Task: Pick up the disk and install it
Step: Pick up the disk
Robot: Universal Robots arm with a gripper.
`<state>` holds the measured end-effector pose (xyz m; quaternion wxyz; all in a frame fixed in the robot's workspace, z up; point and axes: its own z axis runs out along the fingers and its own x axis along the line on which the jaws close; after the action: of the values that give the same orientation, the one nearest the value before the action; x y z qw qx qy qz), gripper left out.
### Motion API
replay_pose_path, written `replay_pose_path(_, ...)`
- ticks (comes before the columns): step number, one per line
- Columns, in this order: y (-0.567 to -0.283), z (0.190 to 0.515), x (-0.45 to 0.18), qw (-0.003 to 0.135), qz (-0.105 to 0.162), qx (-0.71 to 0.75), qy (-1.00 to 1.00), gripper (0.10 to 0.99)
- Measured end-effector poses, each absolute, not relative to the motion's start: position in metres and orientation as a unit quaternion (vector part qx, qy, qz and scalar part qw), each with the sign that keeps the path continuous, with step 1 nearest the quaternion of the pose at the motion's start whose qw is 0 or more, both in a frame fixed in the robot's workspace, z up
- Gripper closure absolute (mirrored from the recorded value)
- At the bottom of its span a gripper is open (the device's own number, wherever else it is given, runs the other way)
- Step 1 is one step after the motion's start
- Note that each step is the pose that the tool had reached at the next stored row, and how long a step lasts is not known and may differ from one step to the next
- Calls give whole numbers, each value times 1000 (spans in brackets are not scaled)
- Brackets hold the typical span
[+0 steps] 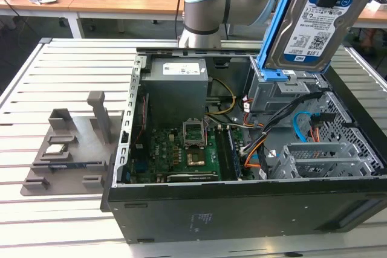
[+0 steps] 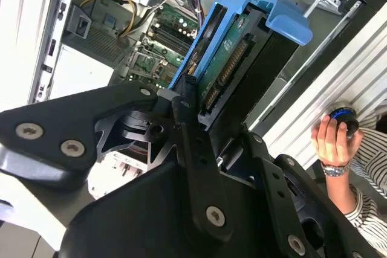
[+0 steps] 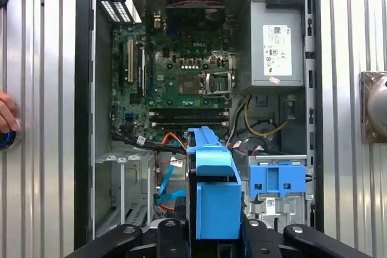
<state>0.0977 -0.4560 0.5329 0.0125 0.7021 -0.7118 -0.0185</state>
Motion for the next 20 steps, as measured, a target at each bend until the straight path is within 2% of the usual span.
replay_pose_path(12,-506,531,98,13,-18,702,-712,722)
replay_pose_path(20,-529,531,98,13,-18,702,-712,722)
